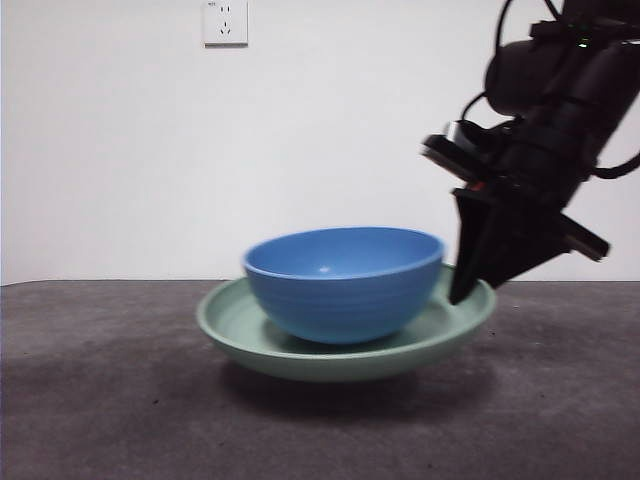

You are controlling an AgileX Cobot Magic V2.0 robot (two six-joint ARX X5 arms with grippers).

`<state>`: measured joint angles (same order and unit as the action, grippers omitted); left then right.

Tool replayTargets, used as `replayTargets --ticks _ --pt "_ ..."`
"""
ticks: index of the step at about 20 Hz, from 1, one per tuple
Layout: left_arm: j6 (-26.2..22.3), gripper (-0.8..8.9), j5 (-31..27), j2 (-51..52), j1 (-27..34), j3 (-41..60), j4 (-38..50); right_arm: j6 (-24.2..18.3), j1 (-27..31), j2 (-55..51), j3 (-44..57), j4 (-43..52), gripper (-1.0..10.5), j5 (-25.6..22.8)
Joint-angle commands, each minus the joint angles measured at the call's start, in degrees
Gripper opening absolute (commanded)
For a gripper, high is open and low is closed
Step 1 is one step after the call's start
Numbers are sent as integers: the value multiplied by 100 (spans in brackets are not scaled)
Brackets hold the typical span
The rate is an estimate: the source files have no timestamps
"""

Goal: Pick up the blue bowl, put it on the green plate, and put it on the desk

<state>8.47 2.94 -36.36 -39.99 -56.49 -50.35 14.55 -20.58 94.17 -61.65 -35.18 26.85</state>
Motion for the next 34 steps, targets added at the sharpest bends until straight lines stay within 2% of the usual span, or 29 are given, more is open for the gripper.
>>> replayTargets --ticks 1,6,9,18,22,24,28,30,34 --pt "15 566 -11 -24 -26 -44 66 549 -212 98 -138 260 8 77" --pt "17 566 -11 -24 -26 -44 61 999 -415 177 -142 525 8 85" --pt "15 566 -11 -24 -26 -44 59 1121 -503 435 -146 614 8 170" --pt "15 566 -11 -24 -26 -44 61 1141 -560 949 -146 695 19 -11" --pt "11 566 -11 -24 -26 -44 59 1091 -557 949 -146 693 247 -35" --pt "-7 566 -11 -24 -26 -44 63 1075 -553 927 -177 645 259 -76" --pt "-7 566 -11 -26 -26 -44 63 979 -546 533 -343 319 290 -586" --pt "-7 566 -11 -26 -26 -44 63 938 -542 101 -413 66 320 -782" --pt "-9 566 -11 -26 -26 -44 24 802 -555 -1158 -413 -566 454 -1228"
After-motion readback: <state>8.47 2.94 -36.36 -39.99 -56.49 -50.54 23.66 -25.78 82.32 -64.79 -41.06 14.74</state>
